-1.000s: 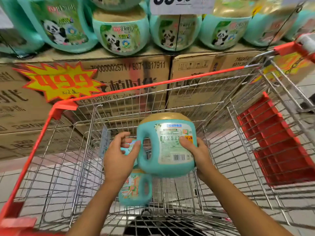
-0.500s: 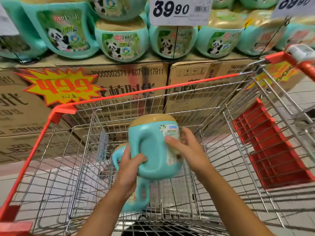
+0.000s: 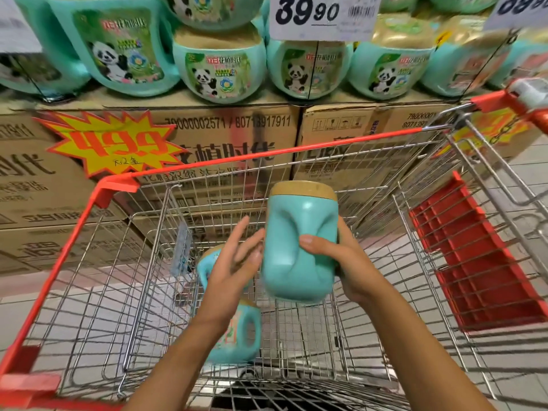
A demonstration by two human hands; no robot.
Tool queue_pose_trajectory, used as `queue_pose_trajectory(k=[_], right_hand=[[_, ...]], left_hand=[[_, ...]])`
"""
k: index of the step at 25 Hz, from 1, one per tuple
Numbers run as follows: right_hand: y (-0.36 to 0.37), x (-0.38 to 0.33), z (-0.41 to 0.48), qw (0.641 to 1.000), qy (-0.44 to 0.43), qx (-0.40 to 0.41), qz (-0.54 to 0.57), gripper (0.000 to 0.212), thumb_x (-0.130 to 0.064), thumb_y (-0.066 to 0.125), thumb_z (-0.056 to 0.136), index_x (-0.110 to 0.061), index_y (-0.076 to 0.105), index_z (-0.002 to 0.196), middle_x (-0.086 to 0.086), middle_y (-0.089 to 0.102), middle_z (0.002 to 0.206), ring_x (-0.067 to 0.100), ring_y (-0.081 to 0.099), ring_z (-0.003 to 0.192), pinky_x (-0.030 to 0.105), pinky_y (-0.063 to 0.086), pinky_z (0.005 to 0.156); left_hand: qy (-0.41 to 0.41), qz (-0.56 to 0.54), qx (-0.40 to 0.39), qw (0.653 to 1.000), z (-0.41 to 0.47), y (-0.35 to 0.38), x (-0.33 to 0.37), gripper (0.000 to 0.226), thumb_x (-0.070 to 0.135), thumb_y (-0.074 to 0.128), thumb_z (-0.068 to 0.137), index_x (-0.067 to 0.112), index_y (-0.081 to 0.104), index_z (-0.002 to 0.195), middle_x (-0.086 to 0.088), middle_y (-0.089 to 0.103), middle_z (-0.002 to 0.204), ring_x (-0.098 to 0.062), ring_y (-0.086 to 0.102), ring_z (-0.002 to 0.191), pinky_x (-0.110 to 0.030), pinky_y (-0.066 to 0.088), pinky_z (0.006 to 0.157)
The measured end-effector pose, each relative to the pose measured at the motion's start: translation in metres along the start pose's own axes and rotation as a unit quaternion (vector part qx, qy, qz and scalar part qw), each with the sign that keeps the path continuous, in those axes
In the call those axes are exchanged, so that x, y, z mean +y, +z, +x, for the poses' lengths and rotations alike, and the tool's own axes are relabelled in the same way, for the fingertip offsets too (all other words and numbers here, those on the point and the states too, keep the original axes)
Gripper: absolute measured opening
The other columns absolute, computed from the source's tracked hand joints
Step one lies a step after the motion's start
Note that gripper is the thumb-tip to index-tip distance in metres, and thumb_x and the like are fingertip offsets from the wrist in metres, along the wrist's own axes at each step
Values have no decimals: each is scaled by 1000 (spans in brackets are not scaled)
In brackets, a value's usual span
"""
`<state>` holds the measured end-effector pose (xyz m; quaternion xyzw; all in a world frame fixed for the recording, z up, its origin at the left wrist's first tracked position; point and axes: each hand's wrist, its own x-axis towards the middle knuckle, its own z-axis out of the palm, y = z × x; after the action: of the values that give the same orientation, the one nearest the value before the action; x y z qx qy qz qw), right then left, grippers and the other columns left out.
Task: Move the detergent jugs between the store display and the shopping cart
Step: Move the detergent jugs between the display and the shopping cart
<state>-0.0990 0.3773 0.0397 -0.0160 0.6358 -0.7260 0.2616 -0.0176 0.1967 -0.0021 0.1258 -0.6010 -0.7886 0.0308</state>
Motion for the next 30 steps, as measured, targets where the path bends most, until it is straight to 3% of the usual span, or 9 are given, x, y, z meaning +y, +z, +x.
queue_pose_trajectory(k=[3,5,8,13,17,21,23,26,30], right_hand=[[-1,12,-6,991,26,-43,127,85,-28,87,49,-10,56,126,11,68,117,27,67,104,43,56,86],[2,23,-11,976,31,-74,203,88,-35,94,42,-6,60,118,11,72,107,25,69,97,38,58,80],[2,27,-16,969,49,-69,230,96,-41,96,38,-6,60,119,11,71,109,27,68,99,40,58,83],[5,16,-16,993,-19,13,112,39,-41,69,79,-18,71,110,2,73,103,15,70,92,27,56,70],[15,11,-13,993,-19,36,112,40,-47,73,70,-20,74,100,2,73,98,15,68,88,30,57,72],[40,15,-10,993,-14,-6,121,33,-39,72,72,-19,75,98,3,74,97,17,69,87,32,58,72],[60,20,-7,996,-15,-30,82,21,-33,72,78,-18,75,93,1,75,90,13,70,80,26,56,64],[95,26,-4,997,-17,-80,15,31,-34,64,78,-13,68,101,0,74,89,10,70,78,21,54,63],[162,43,-20,987,-4,-158,-31,30,-40,62,80,-19,68,101,-1,71,91,13,67,83,30,54,69]], left_hand=[[-24,12,31,999,17,-10,-4,116,36,90,55,38,21,148,-6,56,138,-22,54,126,-49,41,109],[-108,-98,-42,988,18,-18,-5,150,48,97,27,37,16,152,-3,54,141,-18,64,114,-38,55,90],[-148,-138,-67,977,21,-14,-7,133,50,96,35,20,35,149,-2,71,116,-17,73,91,-30,59,68],[-78,-113,62,989,7,9,-3,106,37,93,48,28,44,141,-6,70,120,-23,71,97,-38,59,73],[-61,-178,112,976,-3,2,18,61,57,69,70,15,70,114,-15,74,107,-28,73,89,-44,61,72],[-59,-186,123,973,-31,-24,29,63,59,58,79,14,64,123,-14,72,113,-30,71,98,-43,61,75],[-43,-173,177,968,-53,-39,29,68,55,70,76,12,60,128,-15,71,114,-32,71,97,-46,61,77],[13,-164,275,947,-87,-59,31,67,51,74,71,13,62,124,-17,71,113,-35,70,99,-47,60,77],[80,-161,372,911,-143,-89,36,56,50,72,71,18,66,116,-14,74,108,-30,73,93,-37,59,68]])
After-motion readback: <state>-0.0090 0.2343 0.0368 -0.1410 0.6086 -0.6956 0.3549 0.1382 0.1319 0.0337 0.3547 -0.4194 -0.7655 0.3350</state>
